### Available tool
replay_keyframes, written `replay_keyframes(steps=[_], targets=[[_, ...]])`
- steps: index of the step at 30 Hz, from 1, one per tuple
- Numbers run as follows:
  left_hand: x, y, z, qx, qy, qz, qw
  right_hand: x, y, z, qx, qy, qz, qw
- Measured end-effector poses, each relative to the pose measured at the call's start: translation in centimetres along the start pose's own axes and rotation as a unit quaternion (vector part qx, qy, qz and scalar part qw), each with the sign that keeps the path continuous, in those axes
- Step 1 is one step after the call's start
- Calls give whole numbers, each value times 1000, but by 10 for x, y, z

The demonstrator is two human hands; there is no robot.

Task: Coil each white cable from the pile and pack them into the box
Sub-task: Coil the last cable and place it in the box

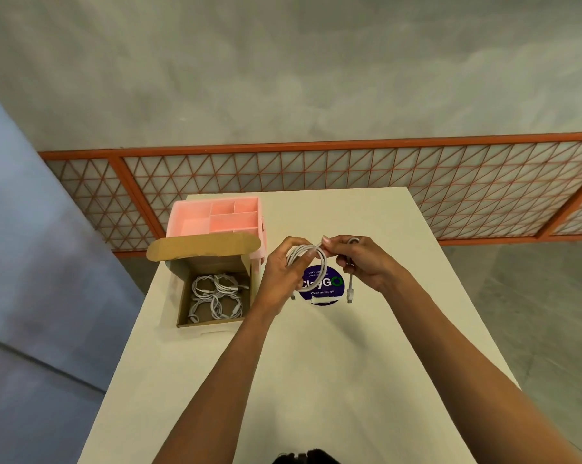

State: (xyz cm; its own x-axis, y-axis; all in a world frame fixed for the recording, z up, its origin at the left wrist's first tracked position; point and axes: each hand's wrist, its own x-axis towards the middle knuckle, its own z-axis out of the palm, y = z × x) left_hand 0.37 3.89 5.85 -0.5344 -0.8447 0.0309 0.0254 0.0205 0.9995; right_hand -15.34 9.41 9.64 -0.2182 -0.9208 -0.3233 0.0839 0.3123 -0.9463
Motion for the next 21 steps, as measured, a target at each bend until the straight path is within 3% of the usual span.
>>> replay_keyframes(steps=[7, 13, 15, 17, 19, 21], targets=[[3, -2, 1, -63, 50, -2, 997, 4, 10, -7, 33, 19, 15, 999], [8, 0, -3, -180, 102, -46, 977, 9, 35, -21, 287, -54, -50, 955], [9, 0, -4, -194, 107, -56, 974, 8, 42, -24, 234, -57, -70, 968], [8, -1, -5, -201, 106, -63, 972, 8, 46, -25, 82, -30, -85, 993], [7, -1, -4, -201, 94, -70, 973, 9, 49, -25, -53, 28, -96, 994], [6, 0, -2, -198, 73, -72, 975, 13, 48, -23, -51, 99, -109, 988]])
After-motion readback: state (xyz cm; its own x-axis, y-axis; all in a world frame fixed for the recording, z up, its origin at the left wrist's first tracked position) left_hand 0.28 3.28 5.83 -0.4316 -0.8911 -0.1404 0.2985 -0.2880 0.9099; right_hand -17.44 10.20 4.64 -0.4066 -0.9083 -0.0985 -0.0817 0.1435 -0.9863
